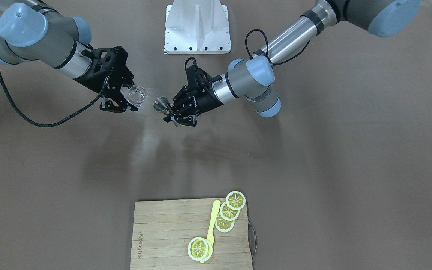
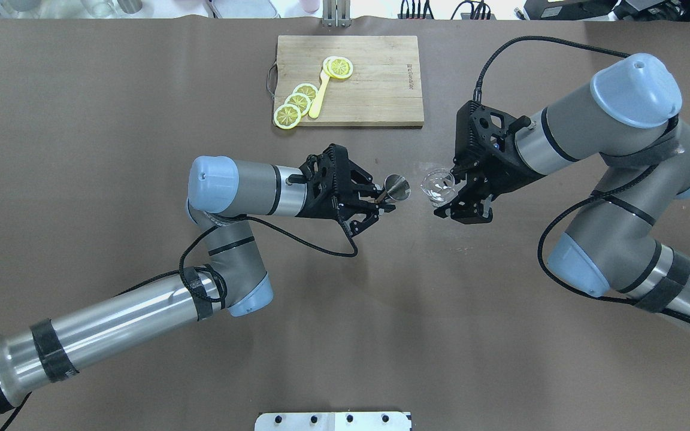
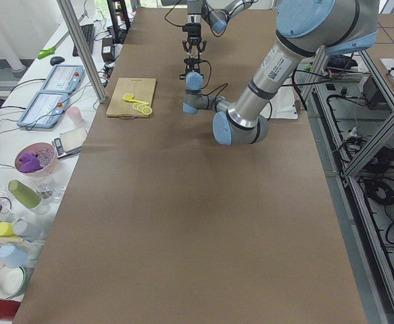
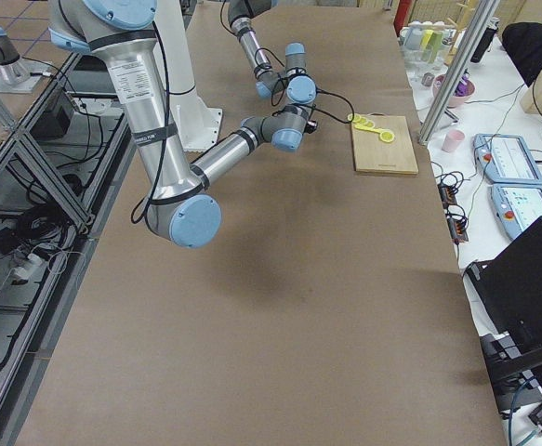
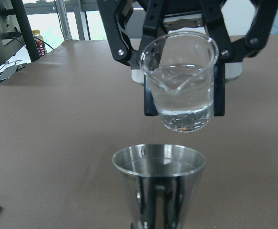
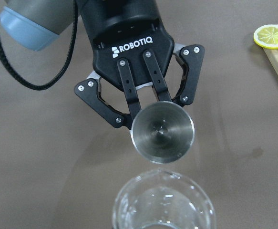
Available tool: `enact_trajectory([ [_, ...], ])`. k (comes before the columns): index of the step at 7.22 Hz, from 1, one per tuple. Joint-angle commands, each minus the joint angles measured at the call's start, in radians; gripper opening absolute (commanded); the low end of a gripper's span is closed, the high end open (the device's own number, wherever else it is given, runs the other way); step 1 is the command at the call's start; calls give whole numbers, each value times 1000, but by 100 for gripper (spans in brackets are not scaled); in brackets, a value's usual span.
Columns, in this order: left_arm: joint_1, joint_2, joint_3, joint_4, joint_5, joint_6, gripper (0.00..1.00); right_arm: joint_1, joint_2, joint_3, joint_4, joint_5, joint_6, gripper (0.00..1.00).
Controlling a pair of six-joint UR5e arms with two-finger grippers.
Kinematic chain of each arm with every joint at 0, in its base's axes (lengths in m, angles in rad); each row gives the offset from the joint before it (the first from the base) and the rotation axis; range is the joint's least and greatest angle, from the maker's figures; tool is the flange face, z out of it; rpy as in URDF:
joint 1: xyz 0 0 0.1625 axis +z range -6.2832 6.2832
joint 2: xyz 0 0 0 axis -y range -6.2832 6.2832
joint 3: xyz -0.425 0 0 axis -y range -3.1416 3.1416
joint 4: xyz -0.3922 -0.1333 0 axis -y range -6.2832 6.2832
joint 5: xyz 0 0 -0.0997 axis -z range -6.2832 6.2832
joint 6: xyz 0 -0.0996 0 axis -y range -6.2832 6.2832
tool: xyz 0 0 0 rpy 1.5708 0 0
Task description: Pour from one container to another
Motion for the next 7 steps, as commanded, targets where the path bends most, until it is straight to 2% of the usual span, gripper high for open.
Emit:
enact_trajectory([
  [1,0,0,1,-1,0,0,0,-2,27,34,-120,-12,-55,0],
  [7,2,-2,0,-1,2,0,0,-23,98,35,-311,-36,-157,0],
])
